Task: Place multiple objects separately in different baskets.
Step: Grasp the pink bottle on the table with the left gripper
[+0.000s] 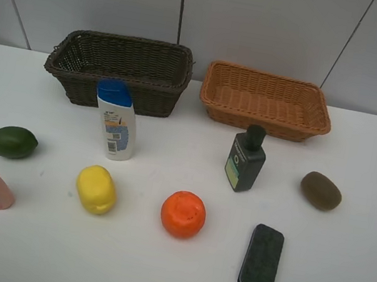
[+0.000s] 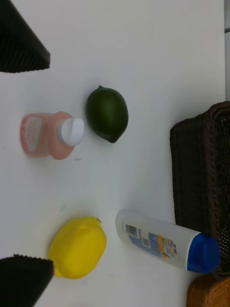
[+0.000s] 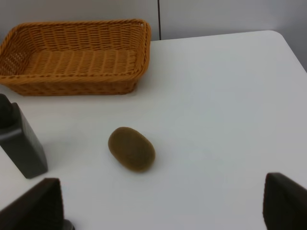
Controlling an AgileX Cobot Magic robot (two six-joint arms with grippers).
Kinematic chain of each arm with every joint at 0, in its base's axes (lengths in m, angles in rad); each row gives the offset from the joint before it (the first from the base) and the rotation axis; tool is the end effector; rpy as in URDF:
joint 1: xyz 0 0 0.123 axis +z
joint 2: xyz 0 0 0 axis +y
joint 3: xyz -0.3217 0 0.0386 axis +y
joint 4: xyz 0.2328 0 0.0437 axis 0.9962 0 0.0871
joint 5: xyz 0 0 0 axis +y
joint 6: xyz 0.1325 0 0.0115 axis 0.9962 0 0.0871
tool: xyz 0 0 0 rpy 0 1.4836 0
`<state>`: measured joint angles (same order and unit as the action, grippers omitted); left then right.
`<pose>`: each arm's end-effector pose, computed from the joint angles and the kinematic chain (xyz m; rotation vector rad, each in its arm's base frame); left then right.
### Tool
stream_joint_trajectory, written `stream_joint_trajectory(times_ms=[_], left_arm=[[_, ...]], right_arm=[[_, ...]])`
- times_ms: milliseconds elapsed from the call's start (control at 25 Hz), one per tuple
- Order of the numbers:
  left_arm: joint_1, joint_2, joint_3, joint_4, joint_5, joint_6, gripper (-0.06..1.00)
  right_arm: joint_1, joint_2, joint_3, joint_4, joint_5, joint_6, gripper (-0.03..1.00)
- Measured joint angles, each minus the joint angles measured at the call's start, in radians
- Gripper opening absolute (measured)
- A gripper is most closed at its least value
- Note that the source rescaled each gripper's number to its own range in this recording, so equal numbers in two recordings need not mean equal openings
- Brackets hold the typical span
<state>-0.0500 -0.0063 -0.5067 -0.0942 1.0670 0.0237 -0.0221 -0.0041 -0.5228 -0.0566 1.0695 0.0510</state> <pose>-0.0226 -0.0098 0.2524 0.0805 2.0348 -0.1291 -0.0234 -0.0061 0.2567 0.0778 2.0238 -0.0492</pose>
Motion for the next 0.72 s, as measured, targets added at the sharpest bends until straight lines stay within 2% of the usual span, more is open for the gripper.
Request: stream_joint_trajectory(times_ms=[320, 480, 720], left_arm=[[0.000, 0.000, 0.000, 0.000, 0.000, -0.002, 1.00], [0.000, 0.016, 0.000, 0.000, -0.003, -0.045, 1.00], [0.000, 0.328, 0.000, 0.000, -0.003, -0.097, 1.00]], right_arm=[[0.000, 0.000, 0.000, 0.000, 0.000, 0.000, 0.97], [0.000, 0.000, 0.000, 0.000, 0.000, 0.000, 0.97], [0.000, 0.000, 0.000, 0.000, 0.000, 0.000, 0.97]])
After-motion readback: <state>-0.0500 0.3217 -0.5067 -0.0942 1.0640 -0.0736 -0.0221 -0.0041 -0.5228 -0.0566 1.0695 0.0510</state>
